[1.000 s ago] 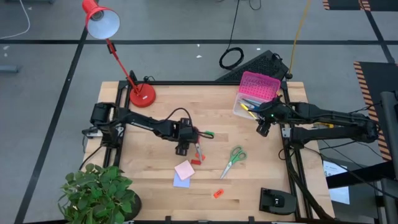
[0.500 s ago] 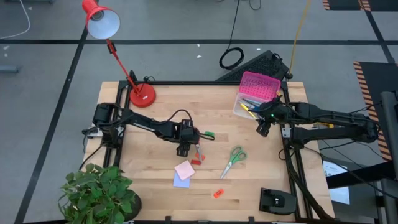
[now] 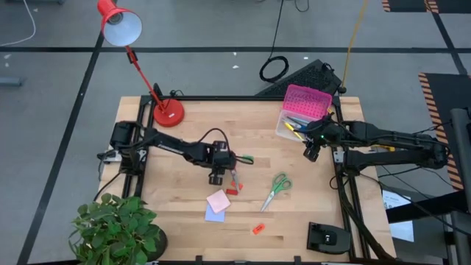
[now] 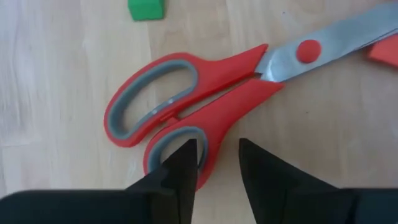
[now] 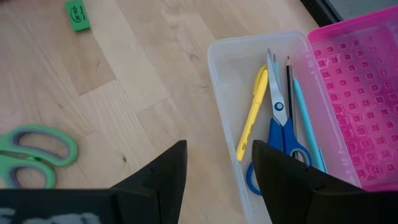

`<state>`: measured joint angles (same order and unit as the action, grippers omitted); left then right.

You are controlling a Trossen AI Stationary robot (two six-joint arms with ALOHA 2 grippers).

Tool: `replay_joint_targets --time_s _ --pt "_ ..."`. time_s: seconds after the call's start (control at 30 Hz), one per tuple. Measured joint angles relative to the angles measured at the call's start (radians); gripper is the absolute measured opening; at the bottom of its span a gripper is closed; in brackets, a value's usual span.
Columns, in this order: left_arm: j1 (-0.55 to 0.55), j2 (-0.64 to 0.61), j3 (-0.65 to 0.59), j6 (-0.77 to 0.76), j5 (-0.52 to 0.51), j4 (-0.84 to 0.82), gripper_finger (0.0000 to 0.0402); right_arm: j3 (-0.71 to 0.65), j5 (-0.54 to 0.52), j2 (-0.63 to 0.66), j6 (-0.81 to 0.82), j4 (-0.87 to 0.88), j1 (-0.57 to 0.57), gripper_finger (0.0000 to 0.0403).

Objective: Pack school essentials
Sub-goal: Put the orange scissors into the supply box

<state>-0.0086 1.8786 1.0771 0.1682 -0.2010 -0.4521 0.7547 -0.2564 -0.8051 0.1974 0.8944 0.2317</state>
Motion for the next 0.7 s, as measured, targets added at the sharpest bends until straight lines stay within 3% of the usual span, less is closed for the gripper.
replay_joint_targets --time_s 0.4,0.7 --pt "0.031 0.0 -0.007 0.008 0.055 -0.012 0.0111 0.0 0.001 0.0 0.0 0.0 0.0 0.0173" --pt "0.055 0.0 -0.009 0.013 0.111 -0.02 0.0016 0.0 0.001 0.0 0.0 0.0 0.0 0.0173"
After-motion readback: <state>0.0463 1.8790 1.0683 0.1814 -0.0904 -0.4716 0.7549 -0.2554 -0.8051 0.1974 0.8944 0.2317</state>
